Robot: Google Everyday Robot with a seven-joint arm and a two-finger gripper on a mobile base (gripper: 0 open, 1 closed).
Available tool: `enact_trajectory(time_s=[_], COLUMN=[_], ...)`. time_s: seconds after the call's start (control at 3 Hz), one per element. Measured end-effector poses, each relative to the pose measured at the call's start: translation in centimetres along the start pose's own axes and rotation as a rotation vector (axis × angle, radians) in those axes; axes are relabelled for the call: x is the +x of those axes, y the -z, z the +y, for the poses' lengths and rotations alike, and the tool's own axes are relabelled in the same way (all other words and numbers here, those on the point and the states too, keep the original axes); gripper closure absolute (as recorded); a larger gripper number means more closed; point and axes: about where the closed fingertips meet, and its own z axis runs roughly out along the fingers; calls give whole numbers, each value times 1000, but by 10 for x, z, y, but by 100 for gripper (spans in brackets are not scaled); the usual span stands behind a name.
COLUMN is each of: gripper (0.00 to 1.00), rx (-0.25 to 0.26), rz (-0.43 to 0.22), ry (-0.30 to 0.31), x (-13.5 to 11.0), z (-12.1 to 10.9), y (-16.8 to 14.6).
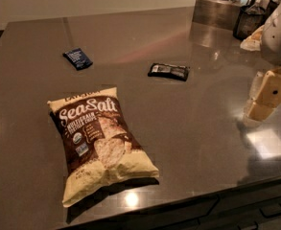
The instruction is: Move rxbar chocolate near brown chip bag
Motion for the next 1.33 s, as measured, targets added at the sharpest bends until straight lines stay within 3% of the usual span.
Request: enact_trajectory(time_s=[0.33,1.0,1.33], gripper=[0,0,0], rx=[-3,8,15], rz=[-2,-77,-155], ry=[2,38,46], x=[-3,-36,-62], z=[-6,-54,-88], y=[0,-17,-37])
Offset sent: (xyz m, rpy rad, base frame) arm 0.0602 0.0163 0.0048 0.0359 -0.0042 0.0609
